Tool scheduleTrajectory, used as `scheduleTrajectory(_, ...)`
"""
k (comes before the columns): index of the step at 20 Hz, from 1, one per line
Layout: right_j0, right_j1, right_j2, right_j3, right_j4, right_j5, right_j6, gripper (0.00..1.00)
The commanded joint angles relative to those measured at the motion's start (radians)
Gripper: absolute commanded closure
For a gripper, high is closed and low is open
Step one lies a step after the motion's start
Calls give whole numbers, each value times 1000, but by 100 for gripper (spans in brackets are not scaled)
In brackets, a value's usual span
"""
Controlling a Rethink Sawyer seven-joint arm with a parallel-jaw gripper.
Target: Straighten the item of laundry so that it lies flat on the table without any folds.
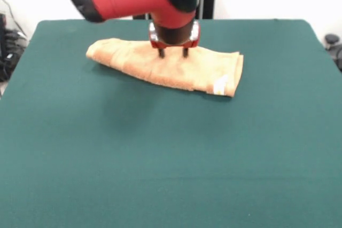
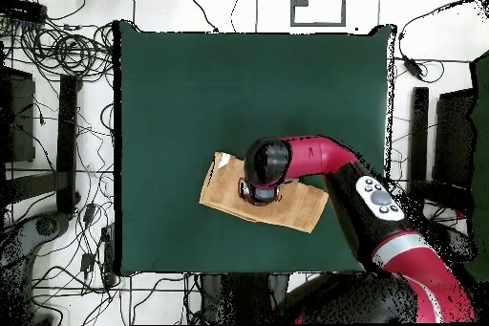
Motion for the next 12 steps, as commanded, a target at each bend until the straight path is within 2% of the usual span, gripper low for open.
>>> scheduleTrajectory(1,133,-152,-48,160,-217,-222,-8,0)
scheduleTrajectory(3,141,-126,-45,158,-227,-230,-15,0)
scheduleTrajectory(7,244,-96,-115,63,-387,-367,94,0)
scheduleTrajectory(8,328,-113,-180,25,-514,-441,220,0)
scheduleTrajectory(9,379,-117,-223,6,-581,-476,303,0)
scheduleTrajectory(11,540,-107,-341,-56,-822,-529,591,0)
scheduleTrajectory(12,610,-87,-371,-90,-943,-512,712,0)
